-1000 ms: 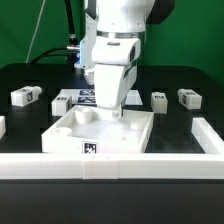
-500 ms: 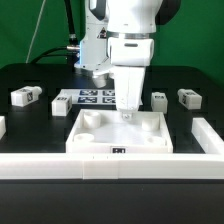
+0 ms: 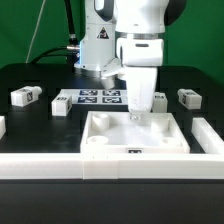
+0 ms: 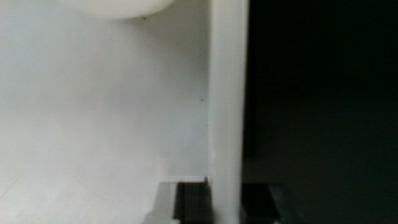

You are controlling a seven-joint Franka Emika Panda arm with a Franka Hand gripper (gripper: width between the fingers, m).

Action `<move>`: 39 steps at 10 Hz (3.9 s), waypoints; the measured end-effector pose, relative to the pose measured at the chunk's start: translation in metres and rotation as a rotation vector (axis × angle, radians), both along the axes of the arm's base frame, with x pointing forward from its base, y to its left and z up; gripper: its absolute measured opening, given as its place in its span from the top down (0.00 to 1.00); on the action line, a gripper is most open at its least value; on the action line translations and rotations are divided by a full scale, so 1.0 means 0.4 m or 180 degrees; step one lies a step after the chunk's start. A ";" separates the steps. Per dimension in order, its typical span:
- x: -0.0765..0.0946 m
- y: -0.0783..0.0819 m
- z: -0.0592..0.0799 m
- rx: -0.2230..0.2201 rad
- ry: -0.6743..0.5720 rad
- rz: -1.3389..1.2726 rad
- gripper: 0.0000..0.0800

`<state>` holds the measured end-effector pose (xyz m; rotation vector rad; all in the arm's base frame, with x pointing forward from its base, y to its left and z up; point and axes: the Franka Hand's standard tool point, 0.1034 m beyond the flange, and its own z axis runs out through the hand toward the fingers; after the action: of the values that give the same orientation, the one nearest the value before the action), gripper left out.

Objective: Assemble one leg

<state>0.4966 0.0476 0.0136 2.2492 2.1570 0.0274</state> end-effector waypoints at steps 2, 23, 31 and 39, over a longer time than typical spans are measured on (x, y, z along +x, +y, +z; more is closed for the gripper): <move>0.013 0.023 0.000 0.0019 -0.0019 0.0019 0.93; -0.066 0.135 0.094 0.0040 -0.0085 -0.0374 0.19; -0.146 0.182 0.086 0.0342 -0.0084 -0.2731 0.19; -0.179 0.272 0.077 0.0487 0.0158 -0.4765 0.19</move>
Offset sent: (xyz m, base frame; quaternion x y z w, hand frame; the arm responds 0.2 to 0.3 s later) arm 0.0167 0.0267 -0.0088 0.0156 0.0049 0.0084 0.9998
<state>0.4251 0.1564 0.0443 3.2410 0.0459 0.0964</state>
